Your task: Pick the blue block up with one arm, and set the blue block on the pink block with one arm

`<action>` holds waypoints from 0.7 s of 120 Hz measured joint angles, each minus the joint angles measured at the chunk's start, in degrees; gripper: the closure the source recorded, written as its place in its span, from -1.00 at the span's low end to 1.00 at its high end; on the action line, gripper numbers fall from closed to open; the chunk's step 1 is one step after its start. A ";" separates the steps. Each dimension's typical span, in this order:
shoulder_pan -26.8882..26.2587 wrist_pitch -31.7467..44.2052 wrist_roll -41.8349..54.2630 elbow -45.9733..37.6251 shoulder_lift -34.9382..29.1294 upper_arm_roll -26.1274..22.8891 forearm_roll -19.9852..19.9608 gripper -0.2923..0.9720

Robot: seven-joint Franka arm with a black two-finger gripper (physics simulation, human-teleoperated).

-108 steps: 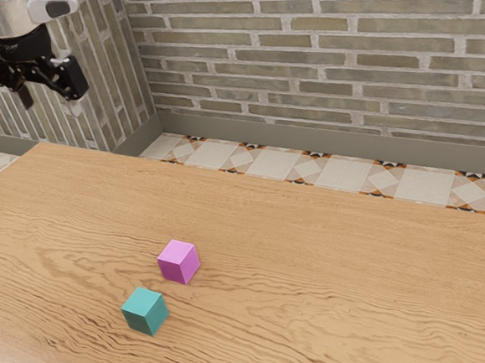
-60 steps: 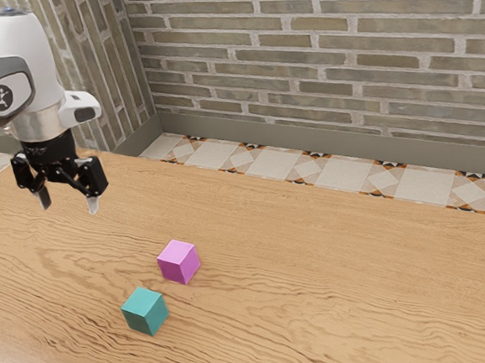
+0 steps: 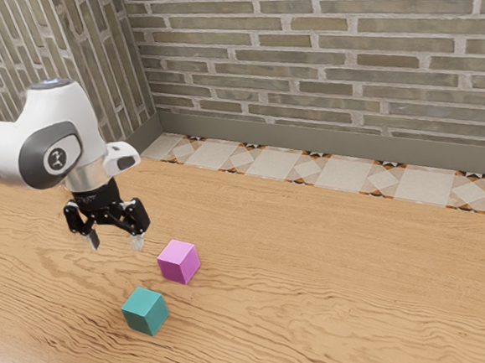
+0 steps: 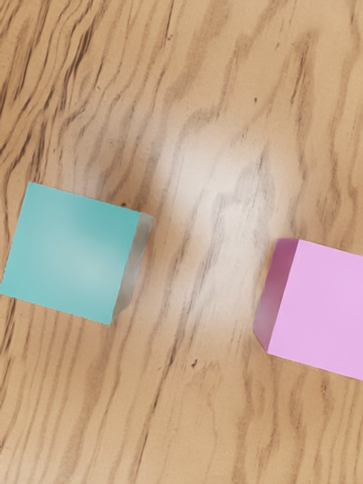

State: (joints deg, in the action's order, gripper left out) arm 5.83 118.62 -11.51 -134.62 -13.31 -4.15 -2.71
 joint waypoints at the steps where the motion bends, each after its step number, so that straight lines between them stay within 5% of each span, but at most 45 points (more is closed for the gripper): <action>1: 0.01 0.20 0.16 -0.06 0.35 -0.02 -0.01 -0.54; 84: 2.03 12.21 10.40 -3.70 14.34 0.25 -2.40 -0.54</action>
State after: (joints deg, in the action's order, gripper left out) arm 7.86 130.83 -1.11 -138.32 1.03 -3.90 -5.12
